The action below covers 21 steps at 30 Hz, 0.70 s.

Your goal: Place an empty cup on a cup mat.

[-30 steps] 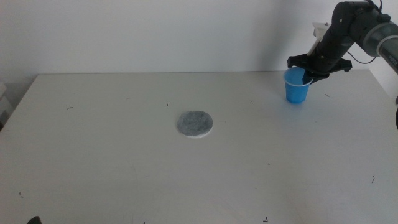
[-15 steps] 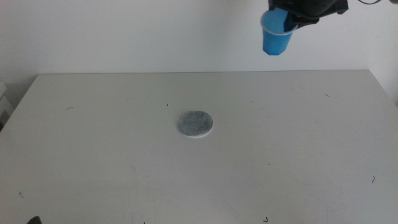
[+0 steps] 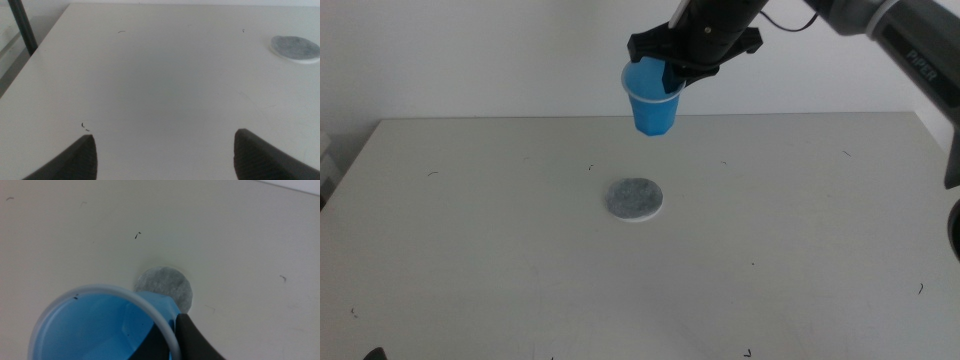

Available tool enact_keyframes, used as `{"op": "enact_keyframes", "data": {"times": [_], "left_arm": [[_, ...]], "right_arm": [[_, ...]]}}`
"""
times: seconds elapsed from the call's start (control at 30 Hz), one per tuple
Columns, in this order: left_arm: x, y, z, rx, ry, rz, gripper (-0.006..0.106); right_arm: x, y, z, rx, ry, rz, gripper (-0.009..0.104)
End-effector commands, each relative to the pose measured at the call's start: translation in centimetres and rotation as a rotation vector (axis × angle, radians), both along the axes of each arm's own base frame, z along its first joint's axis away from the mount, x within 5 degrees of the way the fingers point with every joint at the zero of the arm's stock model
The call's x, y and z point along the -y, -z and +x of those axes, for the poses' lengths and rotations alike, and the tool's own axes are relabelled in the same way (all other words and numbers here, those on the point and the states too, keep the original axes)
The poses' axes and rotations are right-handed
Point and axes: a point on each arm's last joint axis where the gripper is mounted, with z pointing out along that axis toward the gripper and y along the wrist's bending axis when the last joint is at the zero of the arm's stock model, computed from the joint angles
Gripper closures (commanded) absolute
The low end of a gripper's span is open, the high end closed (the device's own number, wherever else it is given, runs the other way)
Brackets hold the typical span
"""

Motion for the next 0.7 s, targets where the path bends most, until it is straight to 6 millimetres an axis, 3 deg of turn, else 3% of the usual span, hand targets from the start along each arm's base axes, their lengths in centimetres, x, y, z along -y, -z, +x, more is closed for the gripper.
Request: {"op": "enact_keyframes", "data": {"times": [0.0, 0.2, 0.67], "left_arm": [[0.0, -0.8, 0.1, 0.076, 0.0, -0.015, -0.005], [0.0, -0.8, 0.1, 0.076, 0.0, -0.015, -0.005], [0.0, -0.8, 0.1, 0.076, 0.0, -0.015, -0.005]], "right_arm": [[-0.5, -2.7, -0.9, 0.1, -0.013, 0.049, 0.096], [-2.5, 0.6, 0.3, 0.075, -0.033, 0.036, 0.096], [-4.4, 7.6, 3.8, 0.082, -0.024, 0.022, 0.096]]}}
